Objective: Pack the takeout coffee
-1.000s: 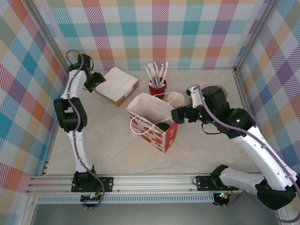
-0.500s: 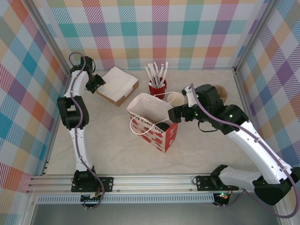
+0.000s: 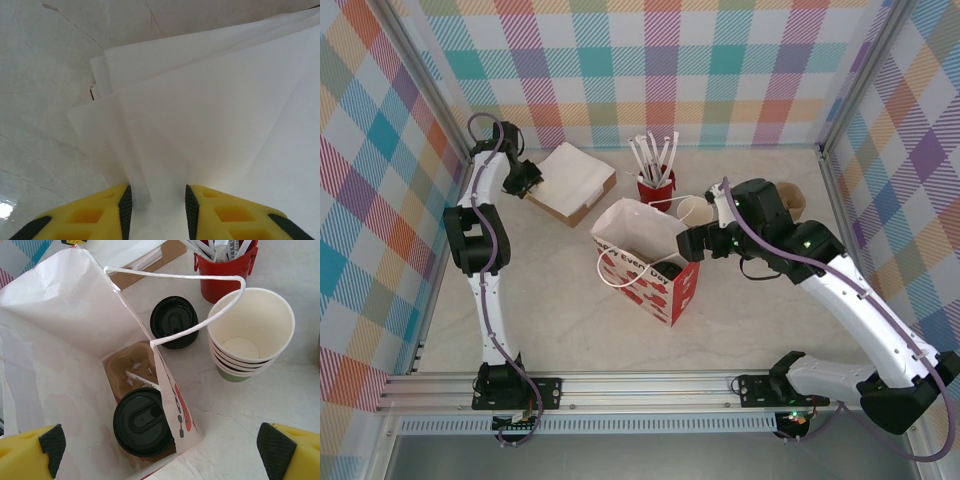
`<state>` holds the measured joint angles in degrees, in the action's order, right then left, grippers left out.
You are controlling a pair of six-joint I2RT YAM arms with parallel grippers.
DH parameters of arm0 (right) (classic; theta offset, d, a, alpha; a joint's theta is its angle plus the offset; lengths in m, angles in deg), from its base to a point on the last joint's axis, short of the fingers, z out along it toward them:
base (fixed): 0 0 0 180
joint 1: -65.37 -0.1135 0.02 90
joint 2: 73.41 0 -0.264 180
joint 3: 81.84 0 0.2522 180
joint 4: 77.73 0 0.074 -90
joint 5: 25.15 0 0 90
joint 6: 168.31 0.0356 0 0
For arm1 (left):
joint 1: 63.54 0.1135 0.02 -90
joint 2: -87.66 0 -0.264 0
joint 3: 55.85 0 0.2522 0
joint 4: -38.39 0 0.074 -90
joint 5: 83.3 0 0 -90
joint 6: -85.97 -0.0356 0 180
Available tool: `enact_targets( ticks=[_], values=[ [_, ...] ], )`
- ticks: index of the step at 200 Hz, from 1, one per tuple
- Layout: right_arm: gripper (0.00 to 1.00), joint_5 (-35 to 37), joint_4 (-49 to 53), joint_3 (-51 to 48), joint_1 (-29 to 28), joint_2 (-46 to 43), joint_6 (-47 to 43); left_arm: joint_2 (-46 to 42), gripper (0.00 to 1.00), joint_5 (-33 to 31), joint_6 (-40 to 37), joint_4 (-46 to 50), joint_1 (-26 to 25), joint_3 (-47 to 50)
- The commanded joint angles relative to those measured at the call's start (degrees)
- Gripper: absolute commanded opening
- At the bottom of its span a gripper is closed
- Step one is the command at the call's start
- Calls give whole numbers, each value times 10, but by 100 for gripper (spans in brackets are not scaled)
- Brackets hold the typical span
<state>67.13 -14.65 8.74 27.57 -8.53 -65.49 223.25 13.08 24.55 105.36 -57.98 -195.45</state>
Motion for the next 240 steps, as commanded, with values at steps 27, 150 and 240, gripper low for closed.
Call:
enact_targets(
  ticks=[27, 150, 240],
  values=[
    [100, -12, -2, -5, 4, 8, -1, 15, 31, 8, 4, -9, 8, -19],
    [100, -12, 2, -6, 4, 19, -2, 9, 38, -27, -19, 15, 8, -55],
    [100, -11, 1, -5, 4, 24, -5, 34, 38, -21, -13, 13, 8, -57]
  ],
)
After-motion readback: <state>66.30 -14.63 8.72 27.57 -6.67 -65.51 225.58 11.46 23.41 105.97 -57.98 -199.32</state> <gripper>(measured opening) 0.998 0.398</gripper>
